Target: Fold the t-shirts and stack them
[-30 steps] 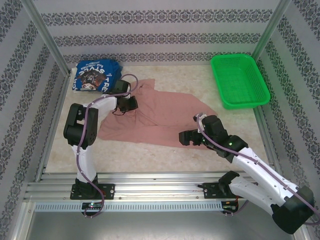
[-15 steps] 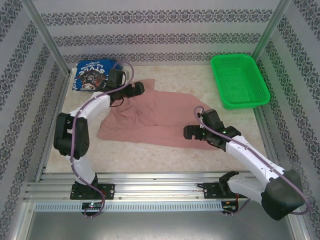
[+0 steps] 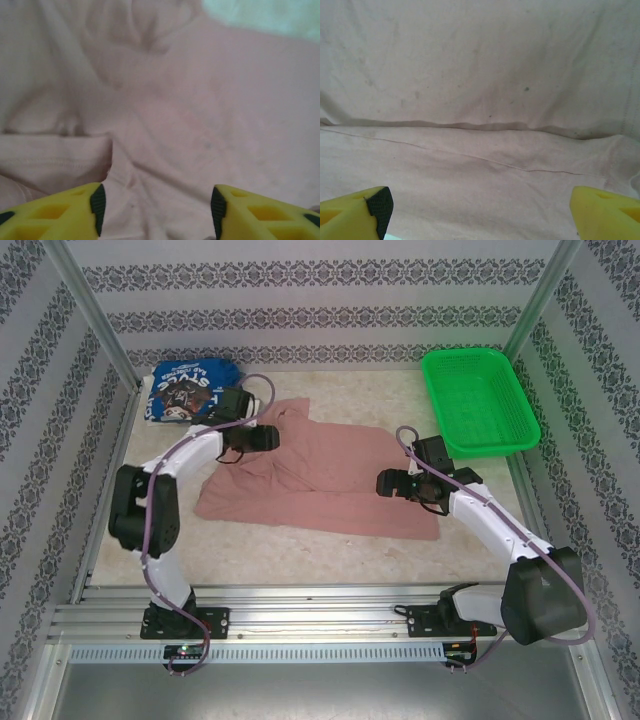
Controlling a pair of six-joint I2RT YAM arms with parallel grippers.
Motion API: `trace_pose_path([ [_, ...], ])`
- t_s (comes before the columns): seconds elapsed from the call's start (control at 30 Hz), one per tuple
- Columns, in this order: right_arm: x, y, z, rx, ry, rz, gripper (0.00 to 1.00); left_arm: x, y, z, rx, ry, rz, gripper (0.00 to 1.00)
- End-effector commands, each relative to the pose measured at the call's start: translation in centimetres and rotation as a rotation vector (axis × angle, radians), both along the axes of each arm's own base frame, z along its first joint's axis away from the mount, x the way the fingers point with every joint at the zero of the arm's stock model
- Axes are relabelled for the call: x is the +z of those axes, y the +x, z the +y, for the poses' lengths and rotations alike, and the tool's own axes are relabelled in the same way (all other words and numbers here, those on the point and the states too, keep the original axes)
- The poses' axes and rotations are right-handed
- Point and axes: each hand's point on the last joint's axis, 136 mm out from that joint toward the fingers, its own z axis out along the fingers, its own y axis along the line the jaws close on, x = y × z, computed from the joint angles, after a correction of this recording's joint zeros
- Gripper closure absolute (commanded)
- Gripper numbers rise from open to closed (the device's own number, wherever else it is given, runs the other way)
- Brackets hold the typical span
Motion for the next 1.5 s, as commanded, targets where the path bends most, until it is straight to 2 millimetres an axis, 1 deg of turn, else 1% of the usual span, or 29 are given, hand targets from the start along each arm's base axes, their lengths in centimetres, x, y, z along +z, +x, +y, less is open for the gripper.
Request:
trace_pose_path([
  [0.0,0.5,-0.2,0.5,0.035,0.020,-0.021,0.08,-1.7,-1.5,1.3,-0.013,0.138,0.099,0.44],
  [0.03,0.5,-0.3,0.5,0.035,0.019,-0.025,0.08,-2.0,-1.6,1.7,-0.001,0.156,0.099,0.44],
  [0.07,0.4,-0.4,0.5,0.038,0.020,-0.030,0.08,-2.1,-1.6,1.7,0.000,0.157,0.093,0.44],
  [0.13,0.2,-0.6,0.4,0.039,0.019,-0.029,0.08,-2.7,-1.4,1.3,-0.016,0.160,0.091,0.41],
  [0.23,0.0,-0.9,0.4,0.039,0.026,-0.031,0.08,-3.1,-0.4,0.5,-0.020,0.138,0.069,0.41],
  [0.3,-0.2,-1.1,0.5,0.036,0.036,-0.028,0.08,-3.5,0.1,0.2,-0.034,0.156,0.074,0.42],
  [0.37,-0.3,-1.3,0.5,0.037,0.040,-0.023,0.08,-4.4,0.2,0.3,-0.037,0.189,0.112,0.46],
  [0.4,-0.4,-1.5,0.4,0.035,0.036,-0.020,0.08,-4.7,0.1,0.8,-0.024,0.213,0.129,0.48],
  [0.47,-0.5,-1.7,0.2,0.029,0.031,-0.022,0.08,-4.8,0.0,1.6,0.003,0.241,0.137,0.51],
  [0.53,-0.5,-1.9,0.1,0.029,0.028,-0.022,0.08,-4.5,-0.1,1.5,0.008,0.239,0.128,0.52],
  [0.63,-0.5,-2.0,0.0,0.029,0.028,-0.025,0.08,-4.6,-0.1,1.7,0.001,0.256,0.138,0.54],
  [0.77,-0.4,-2.1,-0.1,0.024,0.028,-0.028,0.08,-5.3,-0.2,1.1,-0.027,0.239,0.163,0.57],
  [0.9,-0.1,-2.3,-0.3,0.020,0.028,-0.036,0.08,-6.1,-0.6,1.5,-0.026,0.256,0.186,0.59],
  [1.03,0.0,-2.4,-0.5,0.015,0.029,-0.043,0.08,-6.7,-0.4,1.4,-0.028,0.262,0.199,0.66],
  [1.07,0.0,-2.5,-0.6,0.012,0.027,-0.044,0.08,-6.8,-0.4,1.4,-0.029,0.263,0.202,0.69],
  [1.17,0.0,-2.7,-0.9,0.002,0.021,-0.045,0.08,-6.2,-0.2,1.1,-0.036,0.253,0.183,0.84],
  [1.2,0.0,-2.7,-1.0,-0.001,0.020,-0.046,0.08,-6.0,-0.1,0.8,-0.044,0.249,0.175,0.87],
  [1.33,-0.2,-2.7,-1.1,-0.007,0.021,-0.042,0.07,-4.8,0.4,0.0,-0.077,0.256,0.144,0.94],
  [1.47,-0.5,-2.7,-1.1,-0.008,0.021,-0.033,0.07,-3.8,0.9,-1.0,-0.107,0.243,0.113,0.97],
])
